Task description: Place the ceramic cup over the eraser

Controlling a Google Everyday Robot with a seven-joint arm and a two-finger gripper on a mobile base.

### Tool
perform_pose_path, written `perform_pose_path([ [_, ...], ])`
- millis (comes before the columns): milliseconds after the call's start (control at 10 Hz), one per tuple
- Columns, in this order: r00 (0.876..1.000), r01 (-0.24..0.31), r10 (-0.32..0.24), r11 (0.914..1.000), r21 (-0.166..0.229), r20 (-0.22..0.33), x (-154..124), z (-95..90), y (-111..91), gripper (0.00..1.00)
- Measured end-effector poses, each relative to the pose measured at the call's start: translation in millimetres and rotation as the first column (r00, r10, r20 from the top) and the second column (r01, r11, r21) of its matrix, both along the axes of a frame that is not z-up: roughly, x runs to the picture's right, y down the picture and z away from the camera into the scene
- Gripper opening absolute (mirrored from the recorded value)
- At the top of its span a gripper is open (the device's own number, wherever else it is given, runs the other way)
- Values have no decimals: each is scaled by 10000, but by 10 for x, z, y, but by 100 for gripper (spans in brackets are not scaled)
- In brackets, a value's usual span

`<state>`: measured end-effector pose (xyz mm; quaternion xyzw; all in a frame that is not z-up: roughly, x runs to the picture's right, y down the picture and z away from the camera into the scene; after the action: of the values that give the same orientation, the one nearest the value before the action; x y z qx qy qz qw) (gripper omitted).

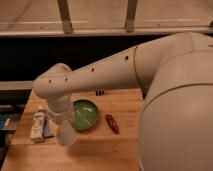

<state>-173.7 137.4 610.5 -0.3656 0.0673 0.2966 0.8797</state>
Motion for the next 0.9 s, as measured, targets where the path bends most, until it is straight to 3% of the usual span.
perform_pose_path([
  [300, 9965, -834, 822, 9936, 763, 179, 282, -58, -407, 0],
  [900, 9966, -823, 815, 9932, 819, 136, 280, -53, -408, 0],
])
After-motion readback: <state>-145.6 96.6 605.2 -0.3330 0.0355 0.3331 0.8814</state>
